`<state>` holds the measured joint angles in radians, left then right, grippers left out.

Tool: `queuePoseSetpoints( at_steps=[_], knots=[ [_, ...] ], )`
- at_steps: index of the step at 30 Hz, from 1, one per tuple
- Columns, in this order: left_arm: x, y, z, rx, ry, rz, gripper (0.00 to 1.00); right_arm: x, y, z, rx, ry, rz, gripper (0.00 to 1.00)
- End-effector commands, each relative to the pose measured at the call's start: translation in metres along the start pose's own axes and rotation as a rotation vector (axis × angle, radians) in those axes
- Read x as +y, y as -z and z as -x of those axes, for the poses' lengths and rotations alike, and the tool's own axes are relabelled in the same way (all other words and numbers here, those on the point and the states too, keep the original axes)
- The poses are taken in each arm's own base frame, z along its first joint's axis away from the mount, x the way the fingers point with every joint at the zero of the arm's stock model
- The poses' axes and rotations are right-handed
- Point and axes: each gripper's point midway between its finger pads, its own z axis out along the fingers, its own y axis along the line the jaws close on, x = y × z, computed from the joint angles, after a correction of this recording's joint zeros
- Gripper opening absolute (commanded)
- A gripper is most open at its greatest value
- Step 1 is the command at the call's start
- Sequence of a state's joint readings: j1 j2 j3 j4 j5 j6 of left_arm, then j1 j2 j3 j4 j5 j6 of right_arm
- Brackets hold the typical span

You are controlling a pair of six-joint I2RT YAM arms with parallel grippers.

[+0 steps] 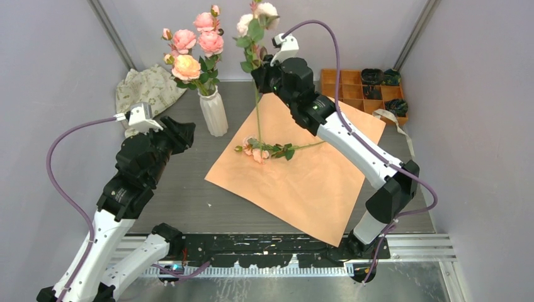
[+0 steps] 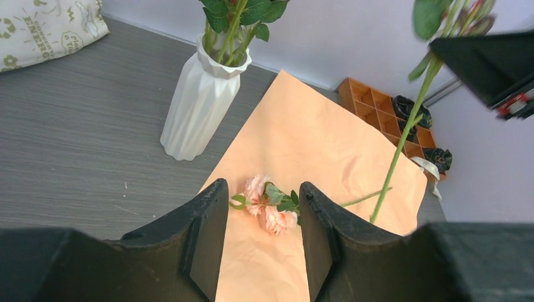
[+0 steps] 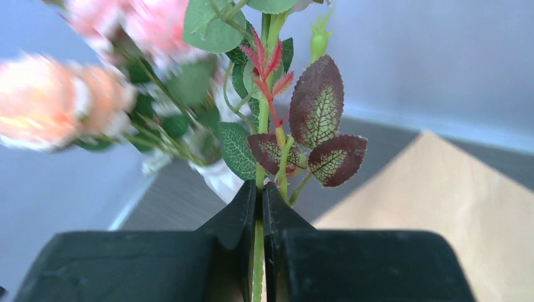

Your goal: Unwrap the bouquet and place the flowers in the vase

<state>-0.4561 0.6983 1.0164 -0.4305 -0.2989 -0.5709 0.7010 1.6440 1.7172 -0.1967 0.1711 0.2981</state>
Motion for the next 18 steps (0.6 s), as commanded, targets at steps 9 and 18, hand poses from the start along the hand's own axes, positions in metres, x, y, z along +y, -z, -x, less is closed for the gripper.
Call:
queuePoseSetpoints(
  at_steps=[9,18],
  knots=[
    [-0.001,0.005,0.016,-0.055,-0.006,0.002,0.46,0.089,0.004,0.143,-0.740,-0.017,0.358,0.01],
    [0.003,-0.002,0.017,-0.057,-0.031,0.033,0.46,0.128,-0.026,0.140,-0.887,0.098,0.347,0.01]
  ],
)
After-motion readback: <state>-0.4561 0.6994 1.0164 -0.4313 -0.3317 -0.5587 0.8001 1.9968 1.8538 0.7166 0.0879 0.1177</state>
